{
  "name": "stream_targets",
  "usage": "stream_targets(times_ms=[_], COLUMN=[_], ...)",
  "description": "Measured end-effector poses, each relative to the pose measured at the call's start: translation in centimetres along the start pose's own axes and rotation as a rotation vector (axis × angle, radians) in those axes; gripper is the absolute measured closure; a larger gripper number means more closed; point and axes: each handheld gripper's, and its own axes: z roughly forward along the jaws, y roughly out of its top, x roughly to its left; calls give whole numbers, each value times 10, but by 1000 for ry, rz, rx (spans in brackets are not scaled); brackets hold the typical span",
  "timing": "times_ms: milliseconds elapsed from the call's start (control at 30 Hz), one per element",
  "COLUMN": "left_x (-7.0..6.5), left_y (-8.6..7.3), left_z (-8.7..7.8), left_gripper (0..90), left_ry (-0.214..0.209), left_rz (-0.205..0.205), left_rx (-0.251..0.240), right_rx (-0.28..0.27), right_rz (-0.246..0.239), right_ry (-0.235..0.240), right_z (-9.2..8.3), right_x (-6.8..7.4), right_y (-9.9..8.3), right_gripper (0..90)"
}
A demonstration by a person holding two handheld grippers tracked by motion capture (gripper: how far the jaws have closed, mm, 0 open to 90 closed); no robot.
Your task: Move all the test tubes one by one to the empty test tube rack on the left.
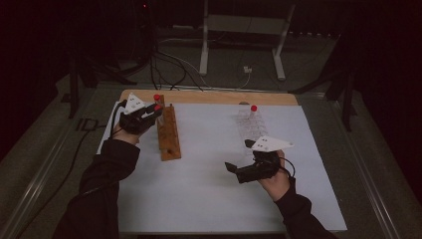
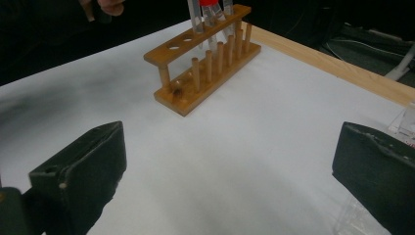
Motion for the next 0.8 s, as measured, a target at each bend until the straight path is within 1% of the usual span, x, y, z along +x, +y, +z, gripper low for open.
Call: stream_targets(times_ms=[100,400,600,667,800], left_x=[0,-1,-4,-4,-4], left_y=[-4,-11,-16,-18,-17], left_z=[4,11,16,15,15], left_gripper=[720,719,717,717,716], left_ry=[1,3,18,19,17], left_rz=[-8,-9,16,7,8], left_rx=[16,64,114,109,111], right_rx=[1,3,2,-1,-5], right_rz=[0,7,8,13,14], right_ry=[2,5,6,6,4], right_z=[0,-1,0,-1,-2], right_x=[0,-1,-2,-2,-3], right_y=[0,0,0,0,0], right_gripper=[0,0,0,0,0])
